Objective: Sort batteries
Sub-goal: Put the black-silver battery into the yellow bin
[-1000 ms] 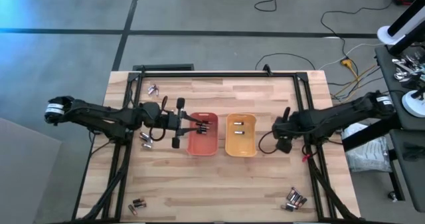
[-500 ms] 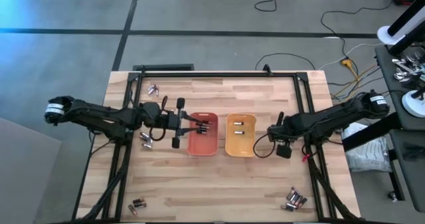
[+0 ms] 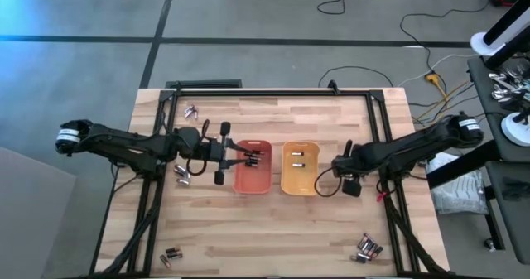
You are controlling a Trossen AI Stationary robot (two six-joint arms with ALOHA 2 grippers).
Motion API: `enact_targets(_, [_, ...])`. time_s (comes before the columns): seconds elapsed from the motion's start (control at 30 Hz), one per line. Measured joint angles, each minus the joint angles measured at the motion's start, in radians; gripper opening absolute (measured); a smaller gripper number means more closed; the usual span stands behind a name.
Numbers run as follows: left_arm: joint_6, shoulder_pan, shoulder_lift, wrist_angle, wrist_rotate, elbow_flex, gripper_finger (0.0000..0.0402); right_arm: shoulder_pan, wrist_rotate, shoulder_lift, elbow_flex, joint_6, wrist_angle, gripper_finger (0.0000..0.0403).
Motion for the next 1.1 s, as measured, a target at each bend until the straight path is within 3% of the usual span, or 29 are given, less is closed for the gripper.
enact_targets(0.43, [0.011,0.000,0.000,-0.021,0.000,0.000,0.0095,0.001,-0.047,0.128,-0.005,-0.027,0.032,0.0335])
enact_targets(1.1, [0.011,0.000,0.000,-0.020,0.000,0.000,0.0095,0.000,-0.083,0.155,-0.006,0.020,0.041,0.0223])
